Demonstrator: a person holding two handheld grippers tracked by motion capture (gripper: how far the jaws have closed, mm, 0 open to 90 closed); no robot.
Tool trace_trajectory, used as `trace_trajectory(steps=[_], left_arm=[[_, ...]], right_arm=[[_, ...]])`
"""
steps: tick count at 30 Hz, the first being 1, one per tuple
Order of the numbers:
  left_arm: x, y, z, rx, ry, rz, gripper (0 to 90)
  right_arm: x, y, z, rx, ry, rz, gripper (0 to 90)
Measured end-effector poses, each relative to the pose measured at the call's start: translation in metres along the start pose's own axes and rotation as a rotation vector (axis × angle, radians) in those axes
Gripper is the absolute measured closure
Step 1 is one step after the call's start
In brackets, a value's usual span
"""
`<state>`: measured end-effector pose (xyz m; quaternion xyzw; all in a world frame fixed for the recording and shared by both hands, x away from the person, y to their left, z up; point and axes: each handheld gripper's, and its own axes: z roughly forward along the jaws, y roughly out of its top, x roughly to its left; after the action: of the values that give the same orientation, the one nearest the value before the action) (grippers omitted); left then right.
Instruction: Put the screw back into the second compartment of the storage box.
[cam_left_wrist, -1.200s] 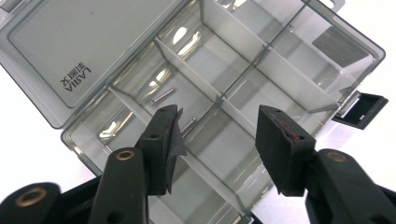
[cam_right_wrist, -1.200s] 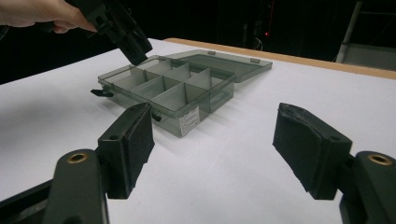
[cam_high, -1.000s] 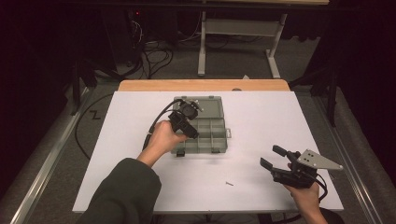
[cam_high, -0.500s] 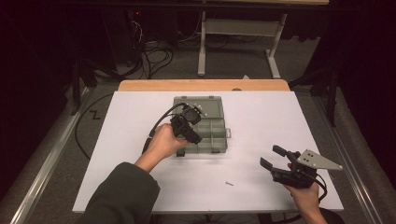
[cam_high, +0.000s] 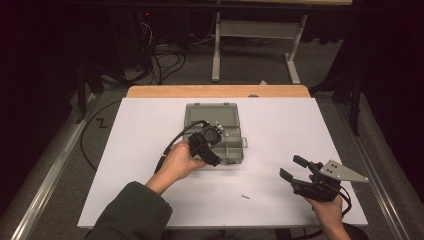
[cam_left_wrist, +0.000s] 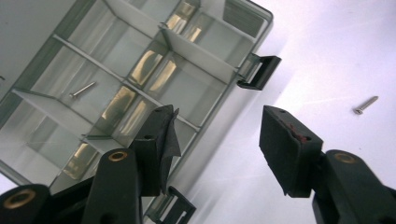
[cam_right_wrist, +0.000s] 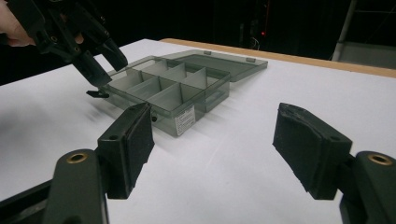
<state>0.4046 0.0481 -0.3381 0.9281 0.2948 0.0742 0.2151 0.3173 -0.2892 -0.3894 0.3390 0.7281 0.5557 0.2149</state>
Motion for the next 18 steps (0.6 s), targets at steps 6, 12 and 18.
trace_trajectory(steps=[6, 12, 18], left_arm=[[-0.01, -0.001, 0.001, 0.0, -0.013, 0.029, 45.4], [-0.012, -0.002, 0.005, 0.007, -0.023, 0.032, 45.3], [-0.018, -0.004, 0.008, 0.01, -0.036, 0.05, 45.3]], right_arm=[[0.0, 0.0, -0.001, 0.001, -0.003, -0.002, 30.3], [0.001, 0.0, 0.0, 0.006, 0.004, 0.0, 30.3], [0.001, 0.0, 0.0, 0.009, -0.002, -0.002, 30.4]])
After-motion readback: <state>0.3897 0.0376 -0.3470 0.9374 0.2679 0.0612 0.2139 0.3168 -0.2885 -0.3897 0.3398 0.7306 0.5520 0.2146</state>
